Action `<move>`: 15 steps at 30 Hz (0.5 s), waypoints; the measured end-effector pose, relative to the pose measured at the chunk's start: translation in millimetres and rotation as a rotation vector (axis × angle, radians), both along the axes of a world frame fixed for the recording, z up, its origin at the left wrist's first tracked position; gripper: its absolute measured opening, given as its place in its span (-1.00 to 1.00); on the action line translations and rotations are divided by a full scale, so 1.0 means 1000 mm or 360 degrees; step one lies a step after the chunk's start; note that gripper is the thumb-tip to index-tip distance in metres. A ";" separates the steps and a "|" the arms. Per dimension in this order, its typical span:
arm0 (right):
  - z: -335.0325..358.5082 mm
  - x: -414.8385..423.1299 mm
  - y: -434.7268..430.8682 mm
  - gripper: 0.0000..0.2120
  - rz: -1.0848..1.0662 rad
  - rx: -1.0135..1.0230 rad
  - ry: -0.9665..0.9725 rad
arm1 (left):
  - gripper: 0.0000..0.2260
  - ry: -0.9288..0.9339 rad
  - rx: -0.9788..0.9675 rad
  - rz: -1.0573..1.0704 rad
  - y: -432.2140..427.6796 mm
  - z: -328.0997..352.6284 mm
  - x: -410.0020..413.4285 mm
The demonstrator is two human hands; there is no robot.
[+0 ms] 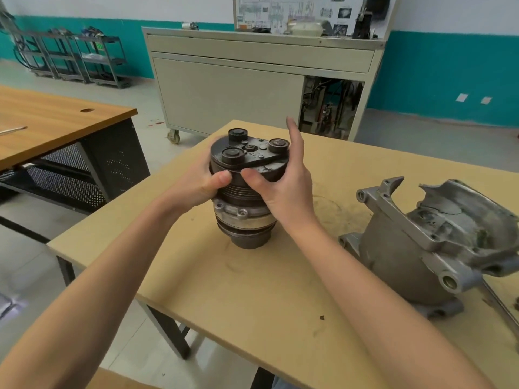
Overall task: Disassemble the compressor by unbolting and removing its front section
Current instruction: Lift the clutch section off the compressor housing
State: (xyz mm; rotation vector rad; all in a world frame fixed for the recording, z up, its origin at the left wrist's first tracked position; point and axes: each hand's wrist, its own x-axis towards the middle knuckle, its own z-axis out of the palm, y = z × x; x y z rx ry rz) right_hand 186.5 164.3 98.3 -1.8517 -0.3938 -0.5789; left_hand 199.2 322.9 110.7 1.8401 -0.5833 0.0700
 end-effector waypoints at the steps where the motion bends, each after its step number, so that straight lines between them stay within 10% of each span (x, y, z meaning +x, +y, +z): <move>1: 0.001 0.005 -0.004 0.01 0.0038 -0.0001 0.0006 | 0.21 -0.0003 -0.0012 0.0035 -0.002 -0.001 0.002; 7: 0.009 0.033 -0.031 0.15 0.0266 0.0074 0.0193 | -0.17 -0.0125 -0.0204 0.0456 -0.032 -0.017 0.011; 15: 0.000 0.028 -0.004 -0.06 -0.0232 0.0216 0.0063 | -0.08 -0.0003 -0.0116 0.0127 -0.014 -0.001 0.039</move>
